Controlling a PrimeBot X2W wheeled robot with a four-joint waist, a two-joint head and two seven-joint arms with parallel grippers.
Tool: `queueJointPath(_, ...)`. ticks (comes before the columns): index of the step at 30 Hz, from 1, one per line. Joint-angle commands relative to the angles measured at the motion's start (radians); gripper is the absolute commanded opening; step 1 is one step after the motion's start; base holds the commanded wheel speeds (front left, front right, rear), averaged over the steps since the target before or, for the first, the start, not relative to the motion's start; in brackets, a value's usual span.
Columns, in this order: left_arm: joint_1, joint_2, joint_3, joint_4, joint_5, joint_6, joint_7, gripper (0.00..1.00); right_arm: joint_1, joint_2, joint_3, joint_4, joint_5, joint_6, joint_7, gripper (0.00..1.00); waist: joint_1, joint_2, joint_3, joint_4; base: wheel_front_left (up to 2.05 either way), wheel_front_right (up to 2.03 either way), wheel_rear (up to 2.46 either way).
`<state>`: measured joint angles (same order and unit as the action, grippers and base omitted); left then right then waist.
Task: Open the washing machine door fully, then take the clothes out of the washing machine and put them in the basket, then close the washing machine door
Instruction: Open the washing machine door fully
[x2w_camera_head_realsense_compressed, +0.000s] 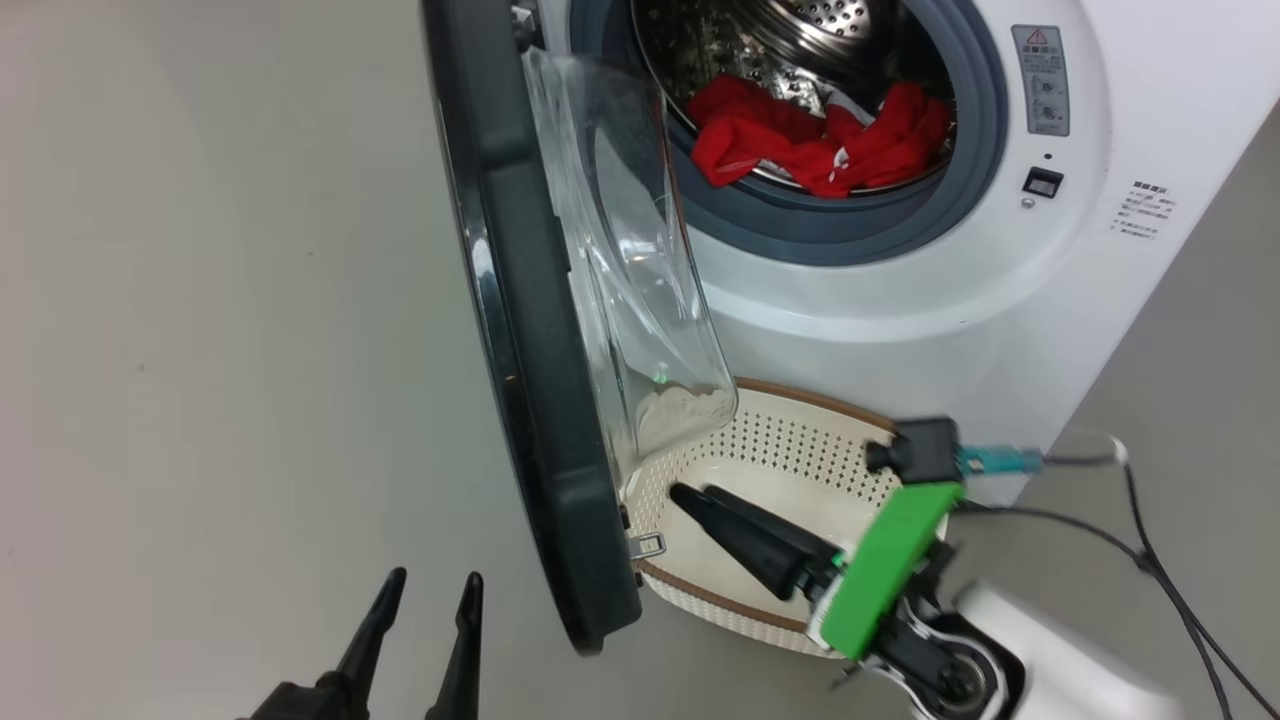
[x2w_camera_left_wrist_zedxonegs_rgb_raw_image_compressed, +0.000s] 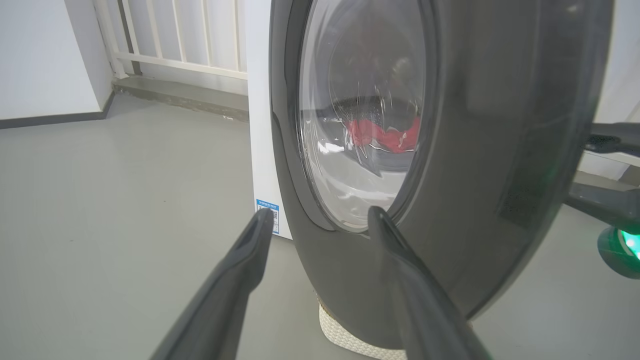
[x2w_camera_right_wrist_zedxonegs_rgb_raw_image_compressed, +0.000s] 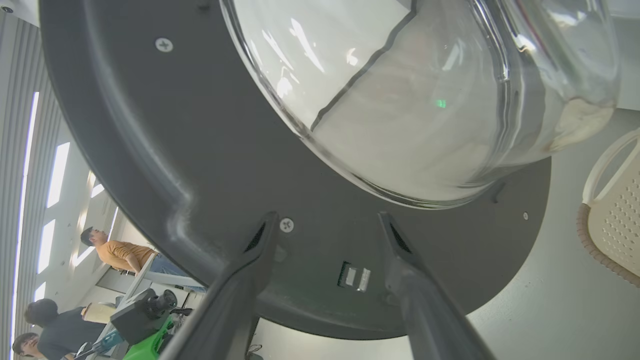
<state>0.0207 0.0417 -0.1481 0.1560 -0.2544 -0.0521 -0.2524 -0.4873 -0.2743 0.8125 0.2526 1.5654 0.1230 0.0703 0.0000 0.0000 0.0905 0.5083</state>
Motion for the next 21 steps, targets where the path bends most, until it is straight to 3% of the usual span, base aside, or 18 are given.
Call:
queueJointPath(1, -0.028, 0.009, 0.033, -0.014, 0.013, -0.006, -0.009, 1.00, 0.031, -0.002, -0.011, -0.014, -0.002, 0.008, -0.026, 1.00, 0.0000, 0.0000, -0.009, -0.007, 0.00, 0.00, 0.00)
queueJointPath(17, -0.027, 0.009, 0.071, 0.000, 0.023, -0.019, -0.009, 1.00, 0.220, -0.081, -0.032, 0.090, -0.062, 0.008, -0.265, 1.00, 0.0000, 0.0000, -0.019, -0.077, 0.00, 0.00, 0.00)
queueJointPath(21, -0.030, 0.009, 0.078, 0.000, 0.022, -0.019, -0.009, 1.00, 0.227, -0.106, -0.033, 0.131, -0.139, 0.008, -0.317, 1.00, 0.0000, 0.0000, -0.015, -0.091, 0.00, 0.00, 0.00)
